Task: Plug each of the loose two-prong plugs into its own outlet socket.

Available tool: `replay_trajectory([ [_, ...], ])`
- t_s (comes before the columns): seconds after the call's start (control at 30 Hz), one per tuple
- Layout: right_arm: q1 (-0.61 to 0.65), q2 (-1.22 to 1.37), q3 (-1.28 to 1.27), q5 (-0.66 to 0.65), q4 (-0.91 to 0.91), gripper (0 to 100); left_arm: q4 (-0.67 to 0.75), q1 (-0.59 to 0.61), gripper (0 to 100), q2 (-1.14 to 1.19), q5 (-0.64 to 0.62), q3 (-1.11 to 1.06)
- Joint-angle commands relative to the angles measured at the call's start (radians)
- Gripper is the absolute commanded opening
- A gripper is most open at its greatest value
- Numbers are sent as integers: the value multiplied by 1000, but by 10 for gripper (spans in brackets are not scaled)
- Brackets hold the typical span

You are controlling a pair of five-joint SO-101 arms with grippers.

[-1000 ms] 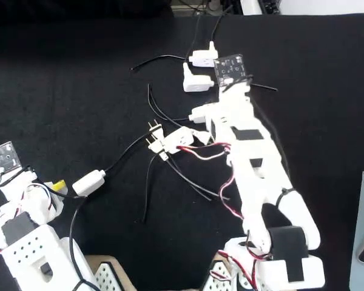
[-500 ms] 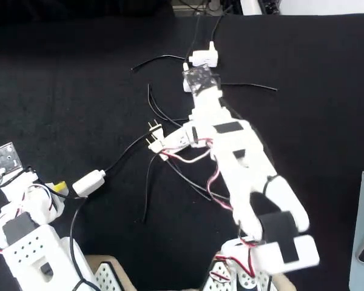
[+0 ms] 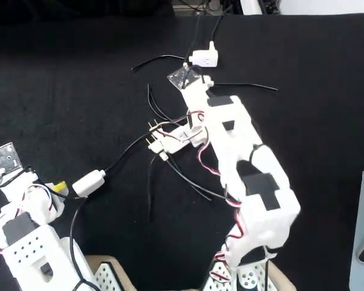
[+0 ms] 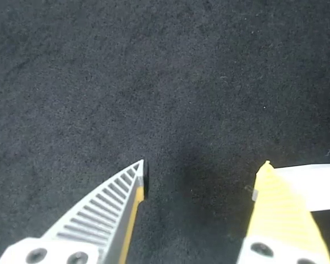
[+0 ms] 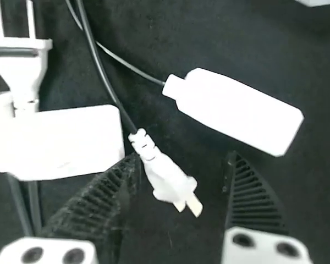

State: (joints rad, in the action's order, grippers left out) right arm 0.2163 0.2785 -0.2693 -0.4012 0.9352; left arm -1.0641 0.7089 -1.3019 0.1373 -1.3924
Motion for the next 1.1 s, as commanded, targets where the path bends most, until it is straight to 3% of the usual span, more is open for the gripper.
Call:
replay_trajectory([
  [0.0,-11,59,81,-6,8,243,15,2,314,-11,-2,5],
  [0.1,-6,62,79,-5,8,222,17,2,314,-11,-2,5],
  [0.37,-5,33,79,-5,8,16,17,2,314,-11,-2,5],
  [0.6,-5,-56,19,-5,9,12,17,2,314,-11,-2,5],
  [0.93,-3,-588,-288,-5,9,12,17,1,314,-11,-2,5],
  [1.07,72,-796,-449,-5,8,12,17,1,314,-11,-2,5],
])
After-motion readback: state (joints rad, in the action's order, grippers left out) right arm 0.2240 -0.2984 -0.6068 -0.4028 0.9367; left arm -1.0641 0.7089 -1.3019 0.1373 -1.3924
